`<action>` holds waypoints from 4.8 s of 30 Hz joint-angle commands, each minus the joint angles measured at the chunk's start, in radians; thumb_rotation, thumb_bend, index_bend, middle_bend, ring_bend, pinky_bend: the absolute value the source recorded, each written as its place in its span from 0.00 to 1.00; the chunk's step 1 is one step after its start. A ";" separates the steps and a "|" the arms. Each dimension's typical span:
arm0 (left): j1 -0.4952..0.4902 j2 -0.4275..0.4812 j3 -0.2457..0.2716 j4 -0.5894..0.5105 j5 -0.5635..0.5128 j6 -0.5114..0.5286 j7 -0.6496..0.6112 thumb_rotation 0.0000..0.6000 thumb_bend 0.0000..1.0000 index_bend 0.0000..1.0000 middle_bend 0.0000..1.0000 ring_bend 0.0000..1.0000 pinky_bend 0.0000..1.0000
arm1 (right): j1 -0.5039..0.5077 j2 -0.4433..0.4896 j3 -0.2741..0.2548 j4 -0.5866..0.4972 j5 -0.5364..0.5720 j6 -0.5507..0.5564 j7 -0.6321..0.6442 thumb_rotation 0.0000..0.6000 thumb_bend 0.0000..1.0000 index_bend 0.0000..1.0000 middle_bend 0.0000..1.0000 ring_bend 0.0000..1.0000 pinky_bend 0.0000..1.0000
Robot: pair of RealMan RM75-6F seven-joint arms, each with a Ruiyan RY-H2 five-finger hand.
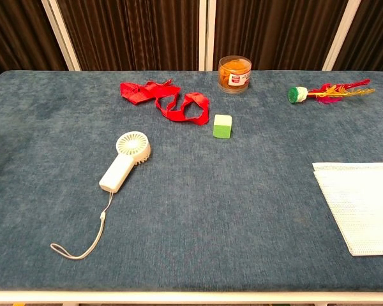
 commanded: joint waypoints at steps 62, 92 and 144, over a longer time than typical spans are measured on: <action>-0.272 -0.346 0.008 0.078 -0.060 -0.442 0.274 1.00 0.45 0.14 0.86 0.86 0.85 | -0.003 0.002 0.014 0.019 0.032 -0.012 0.033 1.00 0.35 0.00 0.00 0.00 0.00; -0.339 -0.382 0.013 0.121 -0.160 -0.485 0.307 1.00 0.46 0.14 0.86 0.86 0.84 | -0.003 -0.008 0.008 0.061 0.023 -0.020 0.071 1.00 0.34 0.00 0.00 0.00 0.00; -0.356 -0.332 0.029 0.000 -0.212 -0.430 0.386 1.00 0.47 0.14 0.86 0.86 0.83 | -0.005 -0.022 0.005 0.084 0.024 -0.026 0.086 1.00 0.34 0.00 0.00 0.00 0.00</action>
